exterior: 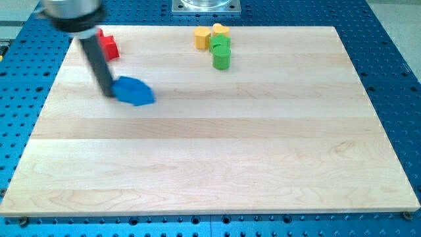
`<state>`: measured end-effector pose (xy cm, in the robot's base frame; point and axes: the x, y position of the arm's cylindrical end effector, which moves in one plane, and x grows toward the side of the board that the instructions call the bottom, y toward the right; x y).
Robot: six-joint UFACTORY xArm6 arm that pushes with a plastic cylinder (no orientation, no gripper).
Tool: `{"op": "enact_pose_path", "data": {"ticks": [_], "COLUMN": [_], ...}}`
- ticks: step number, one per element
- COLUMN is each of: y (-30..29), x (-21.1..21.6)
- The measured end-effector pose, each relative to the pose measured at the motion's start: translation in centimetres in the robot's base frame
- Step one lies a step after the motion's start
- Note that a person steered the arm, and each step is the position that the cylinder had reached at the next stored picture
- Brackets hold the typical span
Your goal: Separate the blue blocks
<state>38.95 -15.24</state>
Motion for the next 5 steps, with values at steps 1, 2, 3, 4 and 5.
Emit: {"op": "enact_pose_path", "data": {"ticks": [1,2,3,4,5], "y": [9.0,15.1,8.7,10.6,16.3], "x": [0.0,-0.1,3.3,7.8,4.6]}}
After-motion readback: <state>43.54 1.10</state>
